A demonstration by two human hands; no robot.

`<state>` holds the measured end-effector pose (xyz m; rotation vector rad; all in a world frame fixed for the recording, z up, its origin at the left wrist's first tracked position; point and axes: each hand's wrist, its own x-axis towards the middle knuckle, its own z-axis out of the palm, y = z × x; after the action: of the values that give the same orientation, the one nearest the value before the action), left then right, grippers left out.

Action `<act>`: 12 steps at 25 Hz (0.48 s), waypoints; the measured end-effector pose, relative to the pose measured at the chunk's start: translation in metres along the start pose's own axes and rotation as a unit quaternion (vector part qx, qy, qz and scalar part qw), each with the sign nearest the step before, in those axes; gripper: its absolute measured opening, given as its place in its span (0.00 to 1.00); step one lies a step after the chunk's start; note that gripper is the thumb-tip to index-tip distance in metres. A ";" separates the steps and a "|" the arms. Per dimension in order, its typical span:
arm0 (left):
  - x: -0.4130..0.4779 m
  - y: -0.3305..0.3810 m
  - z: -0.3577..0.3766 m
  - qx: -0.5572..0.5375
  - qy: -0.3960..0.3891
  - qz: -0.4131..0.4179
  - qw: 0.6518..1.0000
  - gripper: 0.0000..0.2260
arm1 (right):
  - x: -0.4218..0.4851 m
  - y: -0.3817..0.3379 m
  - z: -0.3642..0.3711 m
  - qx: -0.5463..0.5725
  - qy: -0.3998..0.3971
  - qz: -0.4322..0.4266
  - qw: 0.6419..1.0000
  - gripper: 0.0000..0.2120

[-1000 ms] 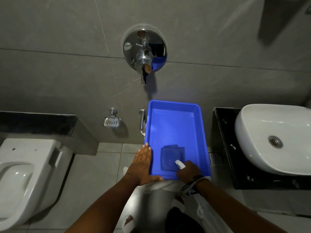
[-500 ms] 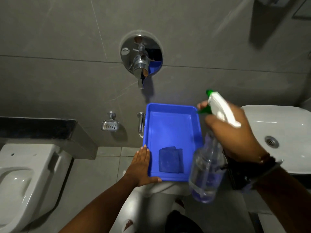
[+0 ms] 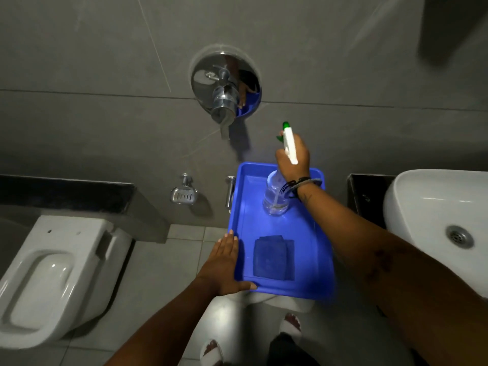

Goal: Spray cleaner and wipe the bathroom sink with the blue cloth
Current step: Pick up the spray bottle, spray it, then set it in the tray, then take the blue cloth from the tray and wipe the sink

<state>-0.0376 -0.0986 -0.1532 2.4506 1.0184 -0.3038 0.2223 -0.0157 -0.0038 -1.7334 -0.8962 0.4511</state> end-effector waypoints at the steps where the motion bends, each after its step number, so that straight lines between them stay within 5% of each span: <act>1: 0.001 0.002 0.000 -0.007 0.000 -0.007 1.000 0.61 | 0.003 0.003 0.001 0.006 0.002 0.001 1.000 0.18; 4: 0.003 0.010 -0.004 0.005 0.037 -0.005 0.999 0.51 | 0.006 0.013 -0.008 0.026 -0.016 0.028 0.999 0.21; 8: 0.013 0.029 -0.010 0.022 0.097 0.071 0.992 0.29 | -0.046 0.057 -0.029 -0.039 -0.049 0.098 0.993 0.38; 12: 0.035 0.061 0.004 -0.147 0.071 -0.143 0.976 0.15 | -0.142 0.116 -0.039 -0.226 -0.148 0.299 0.915 0.34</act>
<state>0.0302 -0.1170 -0.1497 2.0833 1.3749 -0.0605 0.1973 -0.1637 -0.1168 -2.4200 -0.6924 0.9915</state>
